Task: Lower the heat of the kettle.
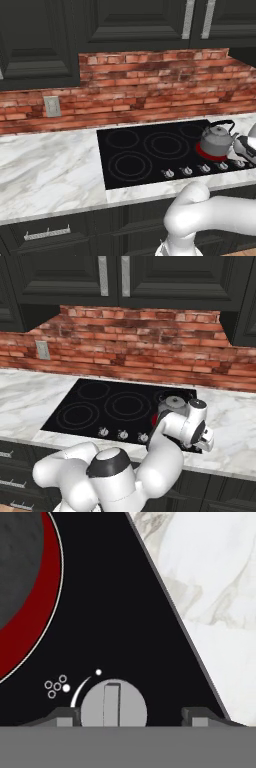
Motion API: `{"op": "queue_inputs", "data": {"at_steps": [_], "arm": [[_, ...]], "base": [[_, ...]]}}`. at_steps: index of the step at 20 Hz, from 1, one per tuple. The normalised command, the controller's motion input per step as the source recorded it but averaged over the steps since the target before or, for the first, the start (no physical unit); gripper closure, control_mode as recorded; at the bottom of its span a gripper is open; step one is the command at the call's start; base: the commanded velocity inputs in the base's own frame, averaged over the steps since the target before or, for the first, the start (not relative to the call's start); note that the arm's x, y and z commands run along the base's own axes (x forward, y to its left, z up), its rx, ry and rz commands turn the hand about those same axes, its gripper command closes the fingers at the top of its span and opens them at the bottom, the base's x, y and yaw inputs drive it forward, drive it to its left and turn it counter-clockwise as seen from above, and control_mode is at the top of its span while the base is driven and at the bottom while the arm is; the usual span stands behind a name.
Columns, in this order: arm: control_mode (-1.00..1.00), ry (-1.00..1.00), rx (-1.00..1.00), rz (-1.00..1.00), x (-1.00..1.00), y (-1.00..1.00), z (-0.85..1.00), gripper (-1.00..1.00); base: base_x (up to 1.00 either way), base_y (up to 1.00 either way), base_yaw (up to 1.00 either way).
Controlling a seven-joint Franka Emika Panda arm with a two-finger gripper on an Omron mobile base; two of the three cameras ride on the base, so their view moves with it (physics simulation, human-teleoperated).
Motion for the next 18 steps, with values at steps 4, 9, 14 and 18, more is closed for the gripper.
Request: {"op": "queue_inputs", "data": {"at_steps": [4, 9, 14, 18], "arm": [[-1.0, 0.0, 0.0, 0.0, -0.1, 0.05, -0.13, 1.0], [-1.0, 0.0, 0.0, 0.0, -0.07, 0.21, -0.07, 1.0], [-1.0, 0.02, 0.0, 0.0, -0.02, 0.3, -0.06, 1.0], [-1.0, 0.0, 0.0, 0.0, -0.18, 0.05, -0.13, 1.0]], "base": [[0.0, 0.0, 0.0], [0.0, 0.0, 0.0], [0.0, 0.0, 0.0], [0.0, 0.0, 0.0]]}}
